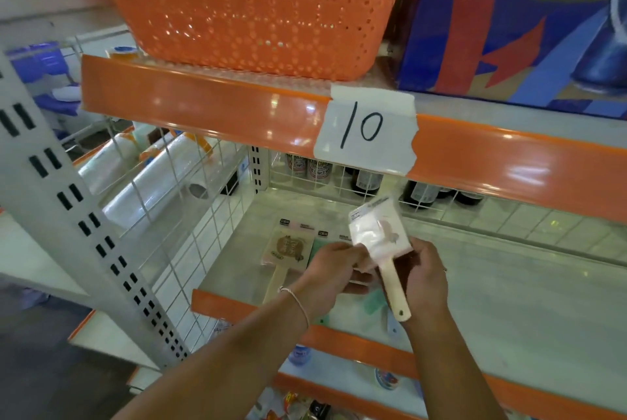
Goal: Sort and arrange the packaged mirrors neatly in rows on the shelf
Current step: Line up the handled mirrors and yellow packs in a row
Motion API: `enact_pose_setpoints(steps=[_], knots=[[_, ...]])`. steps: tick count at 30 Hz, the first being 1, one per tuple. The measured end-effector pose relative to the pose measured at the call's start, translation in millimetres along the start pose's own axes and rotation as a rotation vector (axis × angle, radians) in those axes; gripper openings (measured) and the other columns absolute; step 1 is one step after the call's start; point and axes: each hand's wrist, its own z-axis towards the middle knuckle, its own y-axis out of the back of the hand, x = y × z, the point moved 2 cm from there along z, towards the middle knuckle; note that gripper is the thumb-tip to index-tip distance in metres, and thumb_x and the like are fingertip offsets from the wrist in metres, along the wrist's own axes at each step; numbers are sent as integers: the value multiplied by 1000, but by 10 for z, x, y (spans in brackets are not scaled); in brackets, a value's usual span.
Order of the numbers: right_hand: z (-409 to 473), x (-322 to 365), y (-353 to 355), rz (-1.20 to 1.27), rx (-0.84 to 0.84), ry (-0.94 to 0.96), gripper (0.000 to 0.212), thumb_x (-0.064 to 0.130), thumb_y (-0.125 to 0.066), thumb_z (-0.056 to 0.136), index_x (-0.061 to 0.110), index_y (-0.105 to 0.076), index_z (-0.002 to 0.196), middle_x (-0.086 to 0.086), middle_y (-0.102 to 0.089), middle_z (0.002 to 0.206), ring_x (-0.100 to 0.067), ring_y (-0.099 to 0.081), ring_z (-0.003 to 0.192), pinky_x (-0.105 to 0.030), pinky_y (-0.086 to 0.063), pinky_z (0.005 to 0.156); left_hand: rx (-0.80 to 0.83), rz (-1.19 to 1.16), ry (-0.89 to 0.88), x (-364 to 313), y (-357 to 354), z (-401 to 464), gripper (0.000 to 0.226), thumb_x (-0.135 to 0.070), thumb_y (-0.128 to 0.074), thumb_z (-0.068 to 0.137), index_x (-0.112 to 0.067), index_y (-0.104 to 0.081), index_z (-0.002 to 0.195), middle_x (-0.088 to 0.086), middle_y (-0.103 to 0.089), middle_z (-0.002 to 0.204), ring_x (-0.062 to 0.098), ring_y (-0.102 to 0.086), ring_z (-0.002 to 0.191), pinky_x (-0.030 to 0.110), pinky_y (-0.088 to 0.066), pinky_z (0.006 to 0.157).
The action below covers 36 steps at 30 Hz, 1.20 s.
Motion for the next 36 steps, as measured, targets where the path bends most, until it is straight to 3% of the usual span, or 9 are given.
enact_pose_setpoints(steps=[3,6,12,15,18,23,28,33,36], knots=[[77,-103,-14,-239,-35,12,32,13,-43,99,5,-69,82,-11,-69,75,-14,-66,60,-32,-51,61,-145,11,-29,-42,123,2,12,-13,-57,95,-3,-62,96,8,-63,73,20,-58,51,32,-51,50],[123,-197,-25,-458,-73,45,31,24,-45,102,11,-67,85,-11,-70,86,-21,-67,75,-35,-53,66,-260,213,-179,-104,314,16,15,-20,-54,98,-11,-65,94,6,-61,71,14,-53,47,29,-47,47],[113,-354,-140,-728,68,144,11,15,-56,98,15,-68,96,-6,-71,79,-13,-65,65,-24,-53,58,-140,565,-288,-110,572,-2,24,-26,-41,102,-34,-57,118,10,-62,76,17,-52,54,28,-47,45],[256,-445,-197,-603,44,19,8,11,-62,94,12,-68,100,-10,-75,86,-23,-72,77,-33,-57,67,-180,587,-248,-158,772,33,28,-31,-38,103,-31,-56,125,14,-68,85,17,-58,57,35,-52,51],[444,-551,-246,-509,-12,-49,15,10,-67,90,7,-67,105,-11,-76,93,-26,-73,86,-41,-59,80,-301,615,-246,-199,1066,57,36,-29,-40,103,-22,-49,137,6,-67,90,13,-57,65,27,-47,54],[631,-733,-324,-648,-66,-20,19,20,-69,88,14,-64,105,-9,-75,92,-23,-74,80,-43,-60,79,-501,1058,-371,7,1651,108,34,-25,-41,100,-13,-60,125,4,-61,115,21,-59,104,28,-47,88],[650,-974,-439,-874,-8,56,32,49,-67,78,20,-70,93,-2,-75,85,-22,-73,77,-45,-61,75,-461,1285,-554,254,1806,134,42,-34,-35,94,-9,-68,102,7,-64,108,24,-59,102,35,-50,94],[620,-1080,-554,-1007,3,122,21,38,-66,87,18,-72,91,0,-73,82,-18,-70,74,-40,-60,73,-422,1379,-539,352,1823,181,61,-43,-20,96,-9,-64,122,9,-58,133,29,-42,136,44,-29,117],[574,-1047,-594,-1212,3,198,24,39,-62,90,17,-71,89,5,-66,73,-11,-62,67,-21,-46,56,-403,1425,-512,367,1822,179,68,-46,-12,94,-13,-59,130,6,-52,141,26,-30,143,41,-21,120]])
